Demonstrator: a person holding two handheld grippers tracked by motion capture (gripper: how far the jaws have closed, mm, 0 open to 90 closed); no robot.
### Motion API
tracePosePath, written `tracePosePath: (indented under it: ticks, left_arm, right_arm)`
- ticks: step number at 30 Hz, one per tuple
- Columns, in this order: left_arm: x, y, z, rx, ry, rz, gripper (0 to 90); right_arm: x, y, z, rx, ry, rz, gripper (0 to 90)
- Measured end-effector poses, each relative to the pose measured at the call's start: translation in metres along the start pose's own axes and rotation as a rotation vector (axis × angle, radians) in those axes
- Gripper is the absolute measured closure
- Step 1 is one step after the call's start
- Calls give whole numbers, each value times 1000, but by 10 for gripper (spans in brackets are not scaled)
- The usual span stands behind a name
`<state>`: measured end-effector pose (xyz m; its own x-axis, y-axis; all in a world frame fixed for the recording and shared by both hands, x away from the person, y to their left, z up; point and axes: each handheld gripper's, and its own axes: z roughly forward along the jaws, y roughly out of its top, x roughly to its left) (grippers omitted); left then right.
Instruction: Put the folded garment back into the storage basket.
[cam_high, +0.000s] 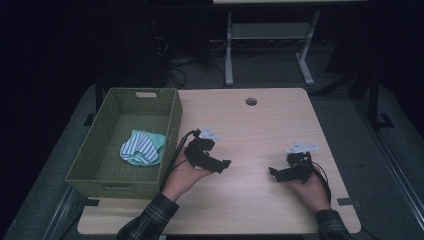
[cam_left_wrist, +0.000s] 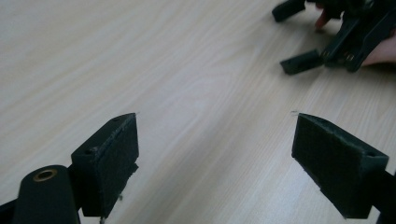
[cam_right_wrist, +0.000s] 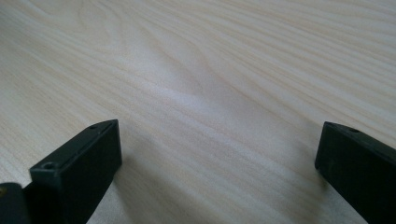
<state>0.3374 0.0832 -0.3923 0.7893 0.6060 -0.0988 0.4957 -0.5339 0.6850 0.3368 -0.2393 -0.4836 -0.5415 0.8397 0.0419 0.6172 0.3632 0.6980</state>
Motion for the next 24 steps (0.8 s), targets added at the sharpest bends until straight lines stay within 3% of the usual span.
tracePosePath:
  ticks: [7, 24]
  left_arm:
    - [-1, -13, 21, 23, 2, -11, 142]
    - [1, -39, 57, 60, 32, 21, 143]
  right_arm:
    - [0, 0, 0, 0, 0, -1, 1]
    - [0, 0, 0, 0, 0, 0, 1]
